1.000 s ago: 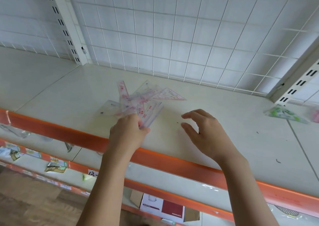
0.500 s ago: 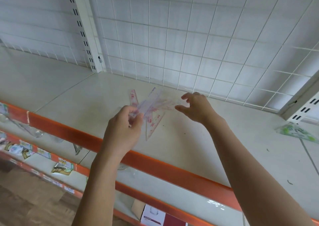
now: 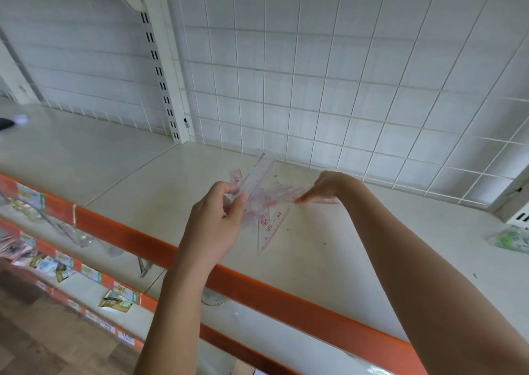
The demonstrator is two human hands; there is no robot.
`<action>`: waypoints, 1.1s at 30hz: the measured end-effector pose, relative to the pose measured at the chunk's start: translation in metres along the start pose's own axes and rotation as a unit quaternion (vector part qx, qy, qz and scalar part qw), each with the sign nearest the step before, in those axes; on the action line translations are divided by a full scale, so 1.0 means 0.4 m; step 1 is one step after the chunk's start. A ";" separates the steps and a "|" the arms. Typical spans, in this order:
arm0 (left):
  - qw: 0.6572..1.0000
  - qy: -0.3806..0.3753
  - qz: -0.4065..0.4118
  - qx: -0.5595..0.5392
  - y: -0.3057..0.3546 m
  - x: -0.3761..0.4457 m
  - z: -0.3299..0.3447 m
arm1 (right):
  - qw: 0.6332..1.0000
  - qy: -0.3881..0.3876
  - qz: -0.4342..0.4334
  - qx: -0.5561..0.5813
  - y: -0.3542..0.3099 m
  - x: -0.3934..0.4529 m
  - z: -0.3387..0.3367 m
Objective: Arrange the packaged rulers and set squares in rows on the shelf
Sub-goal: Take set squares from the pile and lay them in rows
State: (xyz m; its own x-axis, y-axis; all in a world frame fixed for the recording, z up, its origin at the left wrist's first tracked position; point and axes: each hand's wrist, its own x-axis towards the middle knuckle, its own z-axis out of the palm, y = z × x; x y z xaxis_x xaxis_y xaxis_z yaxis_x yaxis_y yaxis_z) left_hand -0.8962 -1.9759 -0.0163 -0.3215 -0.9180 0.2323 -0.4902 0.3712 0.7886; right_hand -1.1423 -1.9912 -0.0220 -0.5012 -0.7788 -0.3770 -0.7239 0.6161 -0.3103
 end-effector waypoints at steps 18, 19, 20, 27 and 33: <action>0.982 -0.067 0.005 -0.178 0.043 0.017 0.120 | 0.978 0.083 0.012 0.192 0.062 -0.099 0.036; 0.981 -0.073 0.005 -0.181 0.044 0.017 0.125 | 0.972 0.102 0.015 0.212 0.069 -0.113 0.038; 0.979 -0.081 0.001 -0.185 0.046 0.017 0.131 | 0.965 0.123 0.016 0.232 0.078 -0.129 0.040; 0.938 -0.181 -0.044 -0.291 0.082 -0.018 0.181 | 0.919 0.192 0.028 0.342 0.171 -0.297 0.065; 0.909 -0.257 0.016 -0.329 0.134 -0.084 0.250 | 0.917 0.314 0.040 0.241 0.258 -0.465 0.116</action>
State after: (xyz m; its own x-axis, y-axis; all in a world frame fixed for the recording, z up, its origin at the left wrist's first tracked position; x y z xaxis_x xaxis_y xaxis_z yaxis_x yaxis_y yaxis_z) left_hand -0.9930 -1.9113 -0.0388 -0.7463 -0.6584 0.0979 0.0617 0.0781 0.9950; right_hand -1.1019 -1.7774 -0.0244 -0.8279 -0.5490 0.1149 -0.4544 0.5365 -0.7111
